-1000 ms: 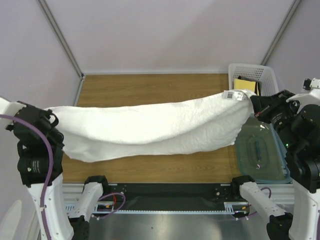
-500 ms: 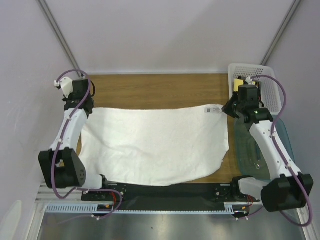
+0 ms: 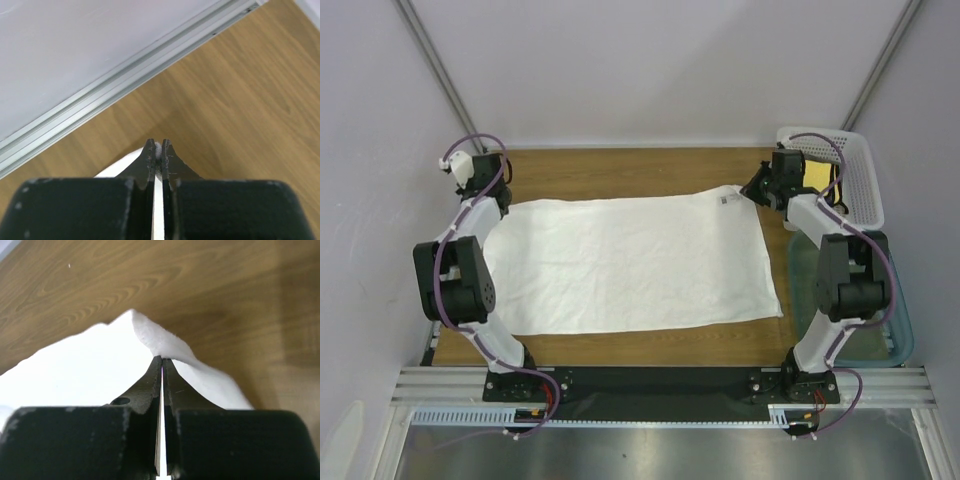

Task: Fold and stack the towels
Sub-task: Flatten out the crumpled towel

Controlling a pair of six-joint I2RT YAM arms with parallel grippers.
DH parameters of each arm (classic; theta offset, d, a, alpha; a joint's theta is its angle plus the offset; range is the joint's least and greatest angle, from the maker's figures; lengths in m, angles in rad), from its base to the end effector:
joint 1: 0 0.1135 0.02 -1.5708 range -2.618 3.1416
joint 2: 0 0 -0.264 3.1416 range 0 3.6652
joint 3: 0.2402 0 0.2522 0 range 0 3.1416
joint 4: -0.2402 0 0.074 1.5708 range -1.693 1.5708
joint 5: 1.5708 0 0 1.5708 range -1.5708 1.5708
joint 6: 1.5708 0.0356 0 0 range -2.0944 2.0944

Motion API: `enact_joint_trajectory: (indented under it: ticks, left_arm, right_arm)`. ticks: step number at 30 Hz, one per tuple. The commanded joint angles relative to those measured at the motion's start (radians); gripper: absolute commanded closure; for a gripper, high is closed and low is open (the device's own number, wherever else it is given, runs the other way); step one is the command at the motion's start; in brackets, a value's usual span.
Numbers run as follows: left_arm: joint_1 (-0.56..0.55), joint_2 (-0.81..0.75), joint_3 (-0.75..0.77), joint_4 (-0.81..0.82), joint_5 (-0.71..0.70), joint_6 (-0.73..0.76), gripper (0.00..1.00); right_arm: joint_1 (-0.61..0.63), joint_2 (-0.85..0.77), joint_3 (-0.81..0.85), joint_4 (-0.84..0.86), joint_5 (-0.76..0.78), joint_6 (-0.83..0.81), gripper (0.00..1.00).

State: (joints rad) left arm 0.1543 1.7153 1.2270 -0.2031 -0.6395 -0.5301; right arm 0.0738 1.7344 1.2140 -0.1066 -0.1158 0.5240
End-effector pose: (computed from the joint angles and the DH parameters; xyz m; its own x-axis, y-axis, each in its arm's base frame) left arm 0.3737 0.0796 0.2474 -0.2515 -0.4497 -0.8570 -0.8169 0.5736 -0.0612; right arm 0.3925 0.0331 0.2401 -0.5899 0.4547 -0.6672 0.1486 0.8734 0.4639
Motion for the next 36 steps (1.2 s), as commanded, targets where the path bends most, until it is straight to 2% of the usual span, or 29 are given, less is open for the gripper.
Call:
enact_joint_trajectory:
  ticks: [1,13,26,29,30,31,32,33,34,36]
  left_arm:
    - [0.007,0.064,0.092,0.102,0.05,0.027,1.0]
    - [0.008,0.246,0.244,0.099,0.043,0.099,1.0]
    - [0.01,0.412,0.512,-0.004,0.057,0.165,1.0]
    - [0.007,0.451,0.591,-0.045,0.107,0.183,0.94]
    - [0.005,0.461,0.606,-0.054,0.122,0.197,0.88]
    - [0.001,0.464,0.638,-0.071,0.127,0.206,0.71]
    - [-0.002,0.463,0.65,-0.078,0.13,0.214,0.61]
    - [-0.004,0.451,0.658,-0.084,0.126,0.223,0.53]
    - [-0.007,0.44,0.664,-0.088,0.124,0.228,0.43]
    - [-0.007,0.397,0.663,-0.091,0.12,0.226,0.32]
  right_arm:
    - [-0.006,0.074,0.13,0.111,-0.005,-0.03,1.0]
    - [-0.012,0.253,0.292,0.074,0.059,-0.061,1.0]
    - [-0.014,0.304,0.315,0.096,0.097,-0.048,1.0]
    - [-0.014,0.32,0.355,0.081,0.074,-0.047,1.0]
    - [-0.014,0.321,0.366,0.073,0.061,-0.05,0.96]
    - [-0.014,0.321,0.384,0.065,0.053,-0.053,0.87]
    - [-0.016,0.318,0.392,0.05,0.044,-0.061,0.75]
    - [-0.014,0.317,0.401,0.042,0.038,-0.065,0.52]
    - [-0.016,0.306,0.416,0.035,0.036,-0.068,0.4]
    - [-0.016,0.295,0.436,0.007,0.027,-0.085,0.21]
